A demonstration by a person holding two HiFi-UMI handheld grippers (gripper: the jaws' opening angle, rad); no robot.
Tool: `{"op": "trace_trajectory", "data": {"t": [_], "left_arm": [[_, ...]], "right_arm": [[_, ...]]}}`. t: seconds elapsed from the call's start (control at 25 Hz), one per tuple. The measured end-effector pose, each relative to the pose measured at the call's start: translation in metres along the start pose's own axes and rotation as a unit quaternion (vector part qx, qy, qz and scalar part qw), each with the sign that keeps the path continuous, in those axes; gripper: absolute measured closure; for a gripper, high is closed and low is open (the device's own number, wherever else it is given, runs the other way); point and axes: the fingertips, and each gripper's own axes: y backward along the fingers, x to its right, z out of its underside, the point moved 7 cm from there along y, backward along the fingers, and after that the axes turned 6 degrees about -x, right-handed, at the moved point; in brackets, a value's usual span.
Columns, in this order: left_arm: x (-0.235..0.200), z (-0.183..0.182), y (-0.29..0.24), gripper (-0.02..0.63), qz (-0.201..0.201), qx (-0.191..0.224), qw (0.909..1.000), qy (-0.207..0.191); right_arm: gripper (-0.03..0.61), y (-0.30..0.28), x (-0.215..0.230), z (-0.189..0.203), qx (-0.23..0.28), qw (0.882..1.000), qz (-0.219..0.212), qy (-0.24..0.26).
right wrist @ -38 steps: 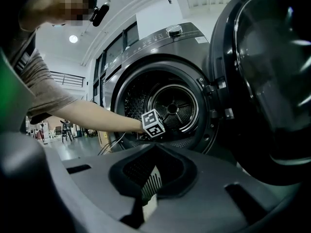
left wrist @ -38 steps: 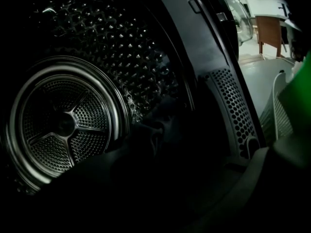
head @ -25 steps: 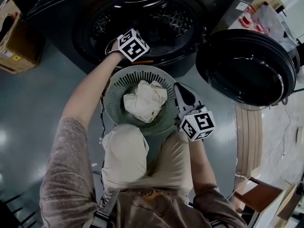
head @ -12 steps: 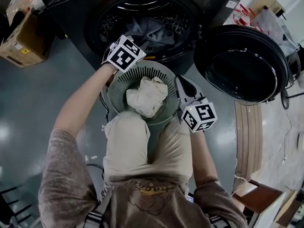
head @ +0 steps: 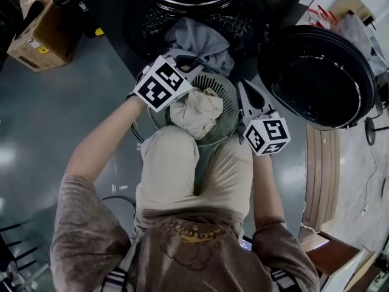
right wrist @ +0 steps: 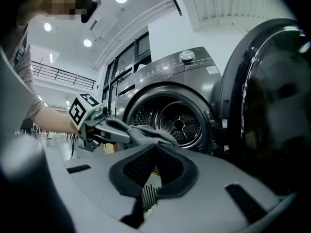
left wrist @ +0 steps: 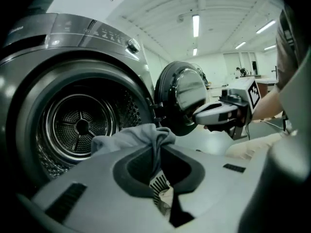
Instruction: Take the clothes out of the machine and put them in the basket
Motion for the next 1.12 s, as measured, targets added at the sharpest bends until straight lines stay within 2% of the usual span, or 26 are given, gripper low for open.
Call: {"op": "trace_trajectory", "data": {"t": [0.44,0.72,0.92,1.04,1.08,1.12], "left_arm": [[0.057,0.0,0.023,0.581,0.057,-0.002,0.9984,0.006],[0.06,0.023,0.017,0.575,0.074,-0.025,0.9964,0.034],[0.063,0.034,0.012,0.533,0.079,-0.056,0.9945,0.04],[0.065,0.038,0.013,0.494,0.093,-0.085,0.9917,0.027],[0.066,0.039,0.015,0.472,0.098,-0.09,0.9908,0.024],[0.066,0.039,0.017,0.424,0.105,-0.091,0.9899,0.027]], "right_arm": [[0.581,0.008,-0.01,-0.014,0.015,1.0,-0.003,0.006],[0.581,0.009,-0.013,-0.005,0.01,1.0,-0.006,0.004],[0.581,0.009,-0.011,0.001,0.003,1.0,-0.003,0.002],[0.581,0.008,-0.009,0.002,0.002,1.0,-0.001,0.0],[0.581,0.008,-0.008,0.003,0.001,1.0,0.0,-0.001],[0.581,0.007,-0.008,0.004,0.0,1.0,0.0,-0.002]]}}
